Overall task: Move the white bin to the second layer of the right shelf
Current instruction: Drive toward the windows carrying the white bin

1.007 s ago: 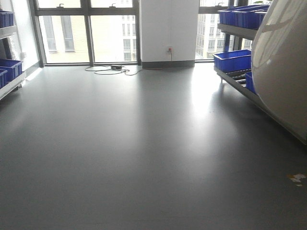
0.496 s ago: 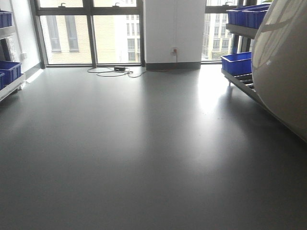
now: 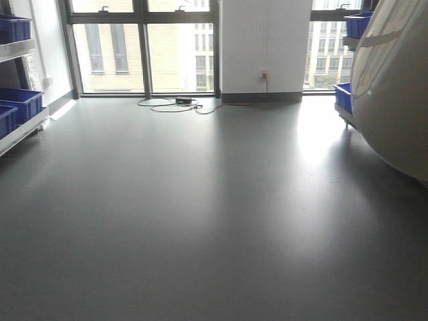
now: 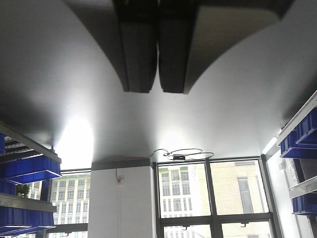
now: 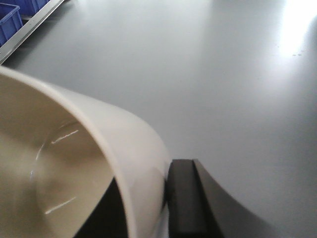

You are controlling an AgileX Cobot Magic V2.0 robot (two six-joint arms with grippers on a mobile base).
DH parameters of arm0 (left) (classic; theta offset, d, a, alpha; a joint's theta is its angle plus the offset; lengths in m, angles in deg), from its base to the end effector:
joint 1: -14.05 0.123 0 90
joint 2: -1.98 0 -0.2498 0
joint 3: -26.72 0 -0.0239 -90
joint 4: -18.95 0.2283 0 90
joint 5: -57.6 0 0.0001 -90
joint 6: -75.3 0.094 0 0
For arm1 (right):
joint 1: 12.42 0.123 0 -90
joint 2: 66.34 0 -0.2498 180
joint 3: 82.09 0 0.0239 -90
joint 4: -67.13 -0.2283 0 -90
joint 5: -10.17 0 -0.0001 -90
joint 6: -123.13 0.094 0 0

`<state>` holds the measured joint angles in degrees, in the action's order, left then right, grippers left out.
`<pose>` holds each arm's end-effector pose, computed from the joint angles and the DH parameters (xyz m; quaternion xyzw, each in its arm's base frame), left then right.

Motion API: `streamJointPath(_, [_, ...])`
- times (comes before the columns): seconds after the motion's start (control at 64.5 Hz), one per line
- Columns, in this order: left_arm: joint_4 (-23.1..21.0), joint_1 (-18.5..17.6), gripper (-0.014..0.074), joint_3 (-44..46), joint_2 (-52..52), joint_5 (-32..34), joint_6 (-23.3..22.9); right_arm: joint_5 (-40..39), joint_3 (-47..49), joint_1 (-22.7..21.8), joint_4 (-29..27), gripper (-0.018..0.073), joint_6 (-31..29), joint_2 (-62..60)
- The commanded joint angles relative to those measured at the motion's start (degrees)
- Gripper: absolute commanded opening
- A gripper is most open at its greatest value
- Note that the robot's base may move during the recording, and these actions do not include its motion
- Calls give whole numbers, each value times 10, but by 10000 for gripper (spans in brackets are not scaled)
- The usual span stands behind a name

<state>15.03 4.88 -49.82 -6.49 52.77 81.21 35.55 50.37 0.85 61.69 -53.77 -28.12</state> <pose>0.0713 -0.0121 0.2036 0.0708 0.7025 -0.0463 0.7066 0.1133 0.0306 0.2844 -0.0493 0.8228 0.1210 0.5532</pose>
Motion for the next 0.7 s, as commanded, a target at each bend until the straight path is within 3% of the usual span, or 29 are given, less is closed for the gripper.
streamJointPath(0.0, [-3, 0, 85, -21, 8, 48, -2, -54, 19, -2, -2, 57, -1, 2])
streamJointPath(0.682, [-3, 0, 85, -21, 8, 48, -2, -54, 19, -2, -2, 57, -1, 2])
